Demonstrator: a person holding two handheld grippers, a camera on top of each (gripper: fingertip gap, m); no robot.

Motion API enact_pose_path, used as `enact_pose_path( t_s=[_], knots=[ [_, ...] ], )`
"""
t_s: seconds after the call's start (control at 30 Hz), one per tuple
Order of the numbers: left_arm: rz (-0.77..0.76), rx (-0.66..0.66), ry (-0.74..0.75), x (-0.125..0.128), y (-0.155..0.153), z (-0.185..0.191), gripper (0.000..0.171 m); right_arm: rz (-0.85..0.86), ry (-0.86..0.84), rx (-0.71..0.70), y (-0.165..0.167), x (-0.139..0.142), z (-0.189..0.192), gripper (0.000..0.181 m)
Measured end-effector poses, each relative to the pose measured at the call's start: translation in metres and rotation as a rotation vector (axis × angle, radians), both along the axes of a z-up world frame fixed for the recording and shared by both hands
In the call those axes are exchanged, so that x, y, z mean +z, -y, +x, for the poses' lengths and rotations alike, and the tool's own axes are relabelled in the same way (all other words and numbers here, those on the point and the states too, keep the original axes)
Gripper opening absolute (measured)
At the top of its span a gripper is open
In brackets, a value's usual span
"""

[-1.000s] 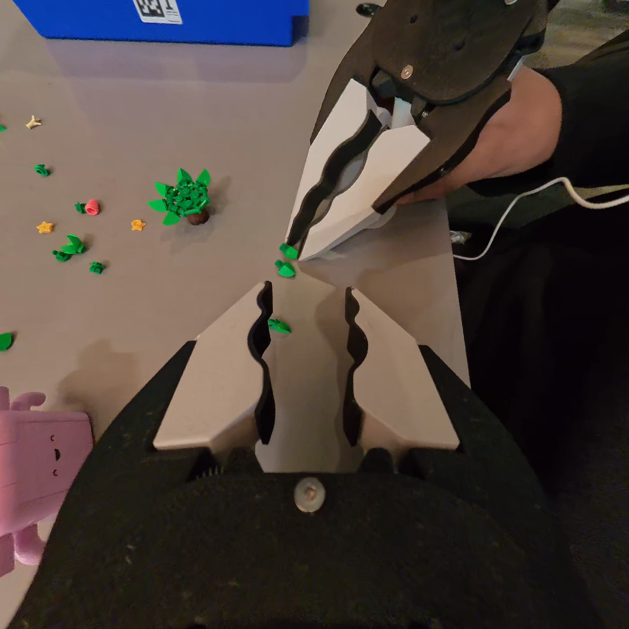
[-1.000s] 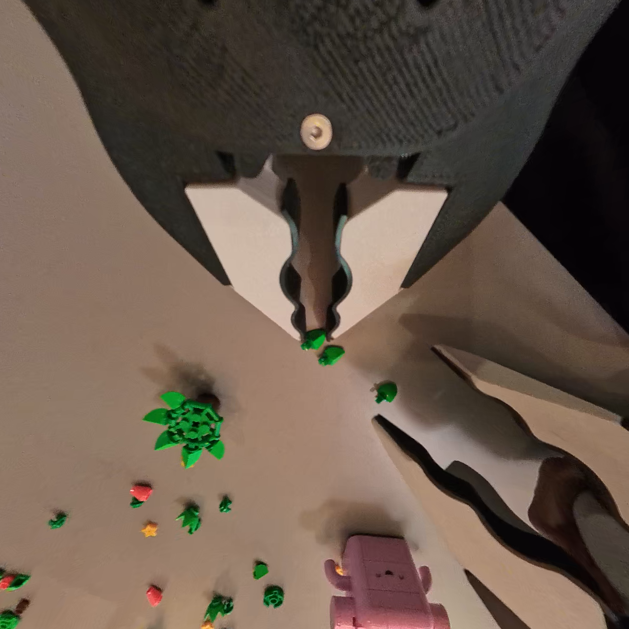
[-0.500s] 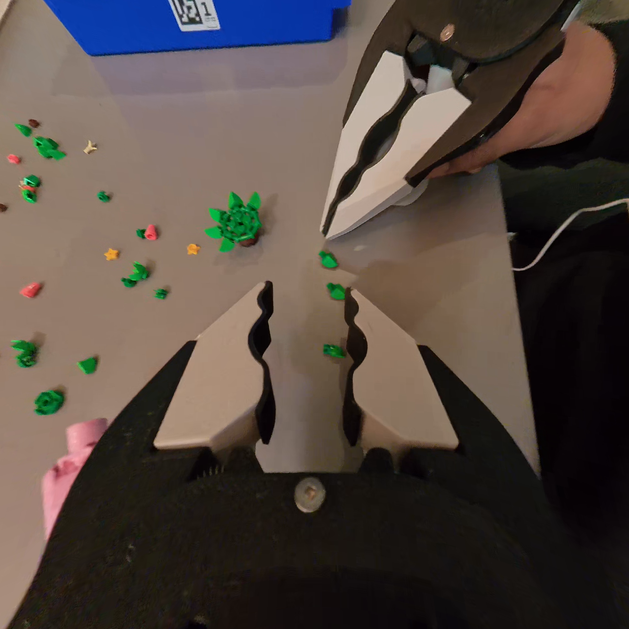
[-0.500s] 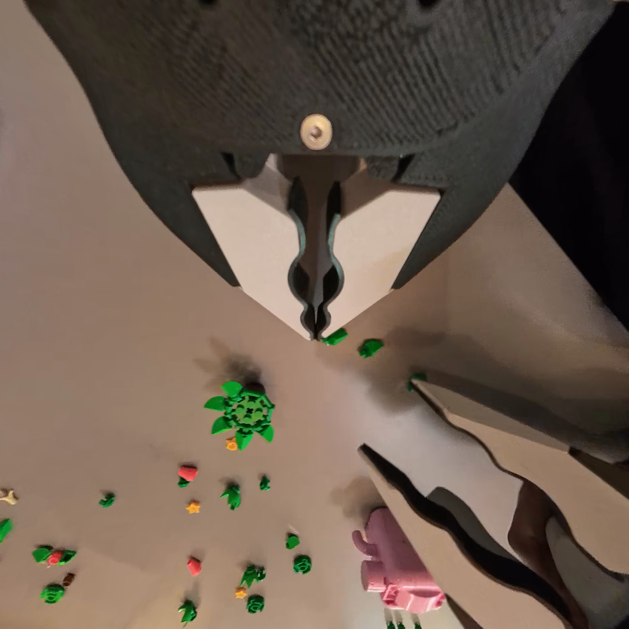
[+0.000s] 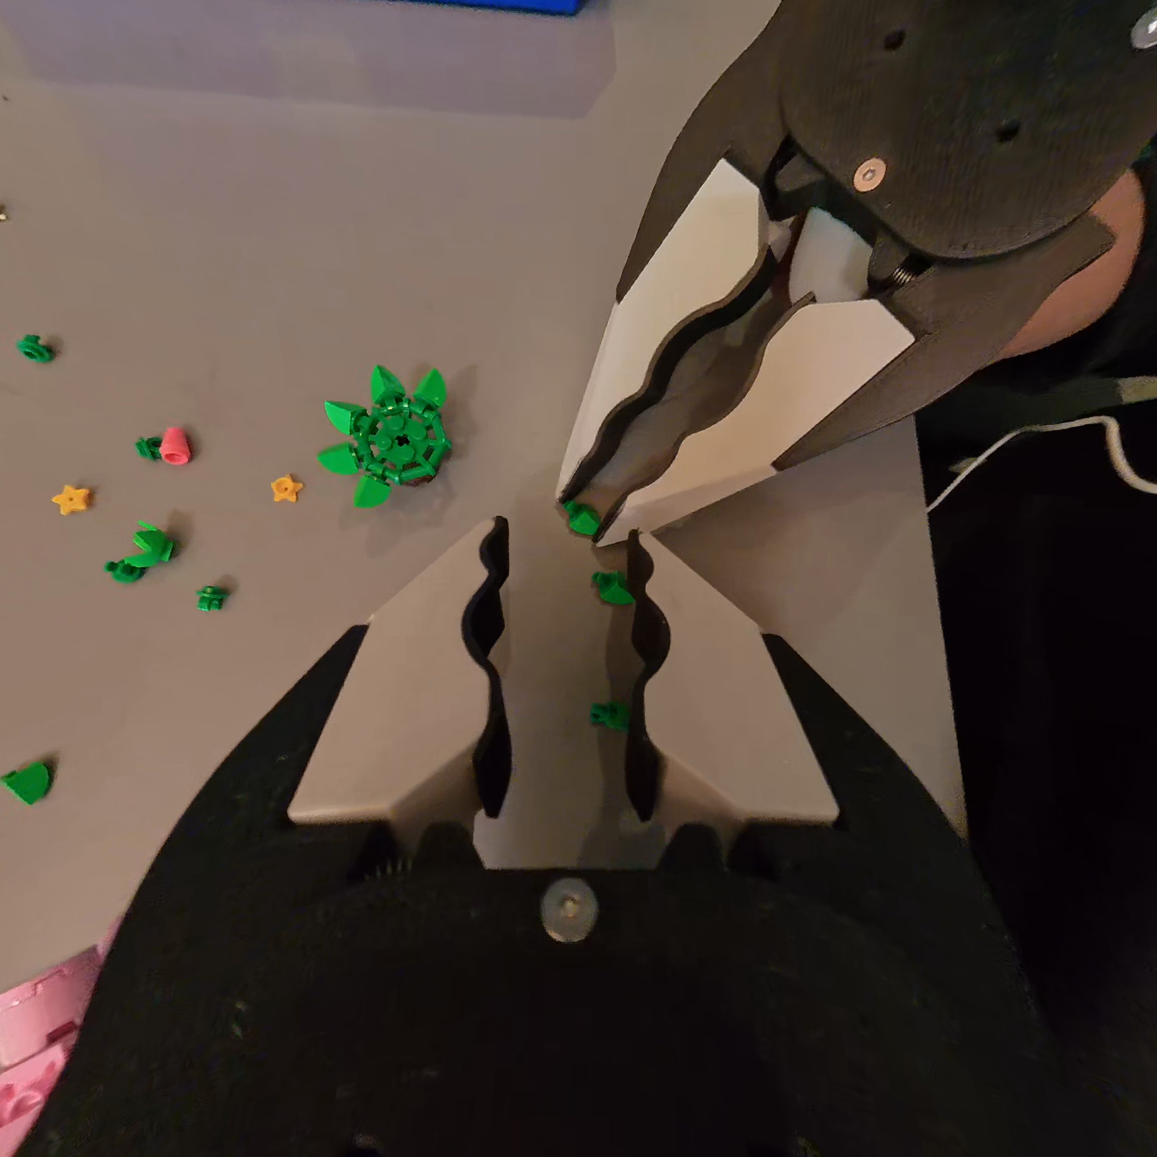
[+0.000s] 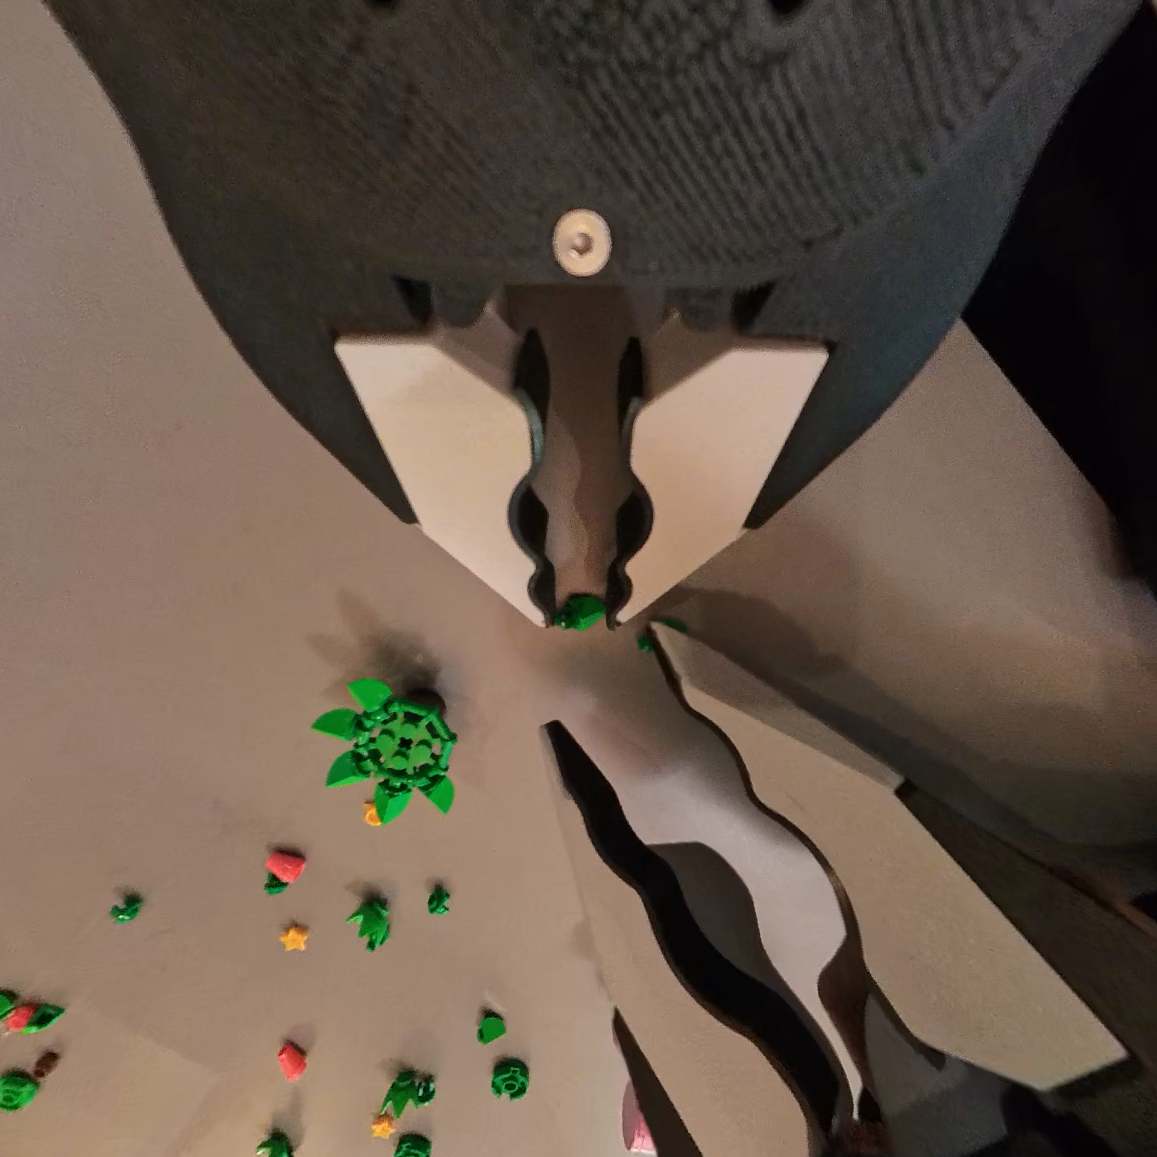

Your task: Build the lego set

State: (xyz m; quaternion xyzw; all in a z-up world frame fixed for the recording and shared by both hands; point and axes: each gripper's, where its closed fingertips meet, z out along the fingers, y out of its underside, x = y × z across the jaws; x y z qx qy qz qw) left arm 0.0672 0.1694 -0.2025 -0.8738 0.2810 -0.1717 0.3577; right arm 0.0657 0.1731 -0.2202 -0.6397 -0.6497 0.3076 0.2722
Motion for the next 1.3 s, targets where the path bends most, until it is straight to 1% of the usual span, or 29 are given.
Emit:
enact_pose_path(
  t_s=[0.07, 0.13, 0.2, 0.3, 0.37, 0.4, 0.43, 0.47, 0.57, 0.73, 0.77, 0.87, 0.93, 1.0, 1.07, 1.13, 1.23, 1.3],
  knots=[
    [-0.017, 0.009, 0.058, 0.003, 0.001, 0.001, 0.034, -0.022, -0.012, 0.027, 0.001, 0.002, 0.000, 0.014],
    [-0.036, 0.026, 0.151, 0.008, 0.001, 0.003, 0.033, -0.003, -0.088, 0.087, 0.006, 0.015, -0.001, 0.014],
    [-0.069, 0.041, 0.309, 0.018, 0.002, 0.007, 0.031, 0.116, -0.170, 0.136, 0.006, 0.031, 0.000, 0.014],
    [-0.156, 0.020, 0.612, 0.040, 0.007, 0.014, 0.031, 0.288, -0.274, 0.216, 0.012, 0.057, 0.004, 0.014],
    [-0.190, -0.019, 0.761, 0.052, 0.011, 0.018, 0.026, 0.345, -0.309, 0.267, 0.018, 0.066, 0.006, 0.014],
    [-0.201, -0.031, 0.812, 0.057, 0.013, 0.019, 0.019, 0.367, -0.322, 0.289, 0.021, 0.069, 0.007, 0.014],
    [-0.211, -0.049, 0.853, 0.061, 0.016, 0.021, 0.014, 0.388, -0.332, 0.312, 0.024, 0.072, 0.008, 0.014],
    [-0.222, -0.060, 0.883, 0.065, 0.018, 0.021, 0.013, 0.406, -0.339, 0.335, 0.026, 0.074, 0.009, 0.014],
    [-0.240, -0.072, 0.914, 0.067, 0.023, 0.021, 0.003, 0.471, -0.344, 0.395, 0.034, 0.079, 0.011, 0.014],
    [-0.266, -0.098, 0.967, 0.071, 0.030, 0.025, 0.006, 0.544, -0.335, 0.442, 0.039, 0.084, 0.010, 0.014],
    [-0.263, -0.095, 0.969, 0.071, 0.030, 0.025, 0.003, 0.546, -0.338, 0.443, 0.039, 0.085, 0.010, 0.014],
    [-0.244, -0.083, 0.990, 0.075, 0.030, 0.022, 0.003, 0.516, -0.366, 0.411, 0.038, 0.090, 0.006, 0.014],
    [-0.195, -0.069, 1.053, 0.085, 0.027, 0.015, 0.003, 0.444, -0.431, 0.343, 0.034, 0.100, 0.003, 0.028],
    [-0.106, -0.046, 1.143, 0.101, 0.023, 0.003, 0.002, 0.302, -0.502, 0.235, 0.026, 0.112, 0.001, 0.031],
    [0.012, -0.020, 1.211, 0.117, 0.021, -0.009, 0.002, 0.096, -0.594, 0.150, 0.024, 0.124, -0.001, 0.031],
    [0.081, -0.001, 1.264, 0.127, 0.021, -0.015, 0.002, -0.024, -0.685, 0.094, 0.022, 0.136, -0.002, 0.030],
    [0.136, 0.008, 1.363, 0.141, 0.022, -0.018, 0.003, -0.037, -0.781, 0.051, 0.021, 0.149, -0.004, 0.027],
    [0.157, 0.008, 1.432, 0.147, 0.023, -0.018, 0.002, 0.023, -0.808, 0.058, 0.025, 0.155, -0.007, 0.025]
  ],
)
